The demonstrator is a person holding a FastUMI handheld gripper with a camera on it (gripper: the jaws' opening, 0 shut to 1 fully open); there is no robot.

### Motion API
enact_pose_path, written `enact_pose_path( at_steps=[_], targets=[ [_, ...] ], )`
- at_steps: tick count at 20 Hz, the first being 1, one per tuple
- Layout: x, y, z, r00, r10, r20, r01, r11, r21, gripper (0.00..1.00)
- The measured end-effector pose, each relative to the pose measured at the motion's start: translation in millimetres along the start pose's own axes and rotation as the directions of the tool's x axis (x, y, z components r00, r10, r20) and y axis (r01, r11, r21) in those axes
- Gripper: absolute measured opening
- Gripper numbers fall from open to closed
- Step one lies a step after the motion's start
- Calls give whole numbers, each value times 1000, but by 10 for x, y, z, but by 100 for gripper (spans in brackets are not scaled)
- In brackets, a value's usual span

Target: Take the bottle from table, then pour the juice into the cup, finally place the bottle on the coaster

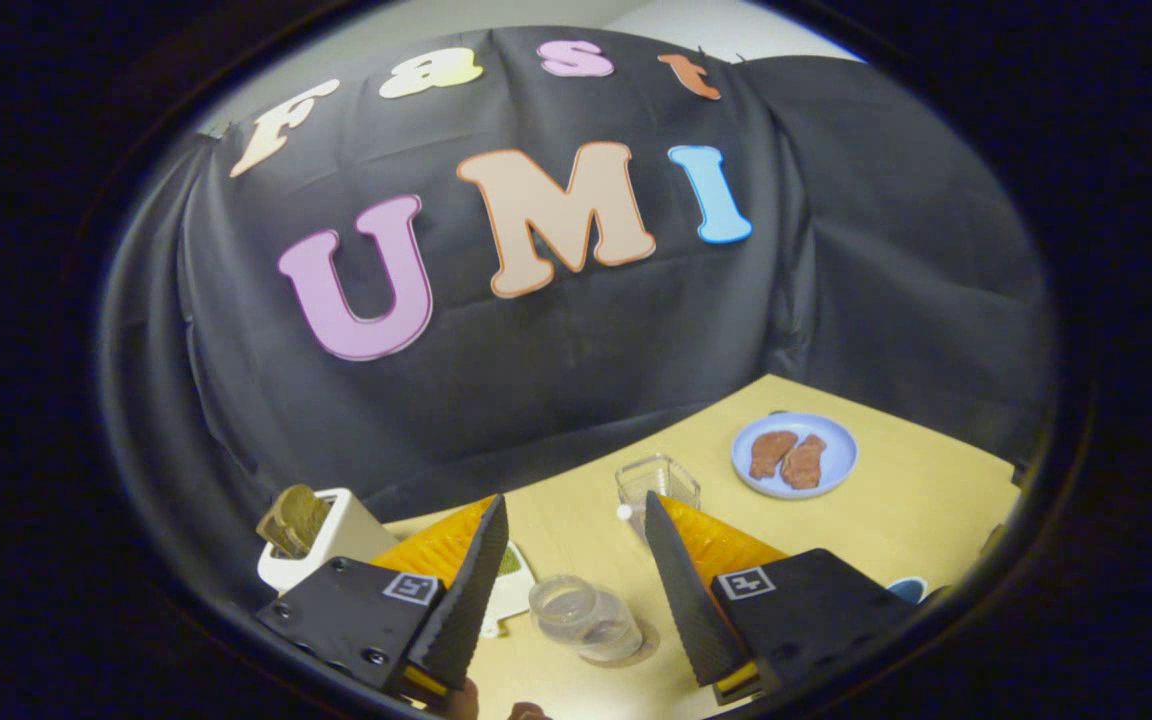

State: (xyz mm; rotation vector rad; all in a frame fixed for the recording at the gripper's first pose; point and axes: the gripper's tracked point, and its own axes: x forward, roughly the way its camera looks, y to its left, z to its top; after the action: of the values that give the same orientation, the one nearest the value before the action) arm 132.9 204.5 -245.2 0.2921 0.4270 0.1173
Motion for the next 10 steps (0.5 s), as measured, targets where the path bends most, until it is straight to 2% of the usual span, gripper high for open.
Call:
enact_pose_path(
  at_steps=[4, 10],
  targets=[
    [-162, 12, 638, 996, 24, 90, -23, 1000, -11, 85],
    [-185, -159, 1378, 986, -15, 164, 20, 999, -26, 85]
  ],
)
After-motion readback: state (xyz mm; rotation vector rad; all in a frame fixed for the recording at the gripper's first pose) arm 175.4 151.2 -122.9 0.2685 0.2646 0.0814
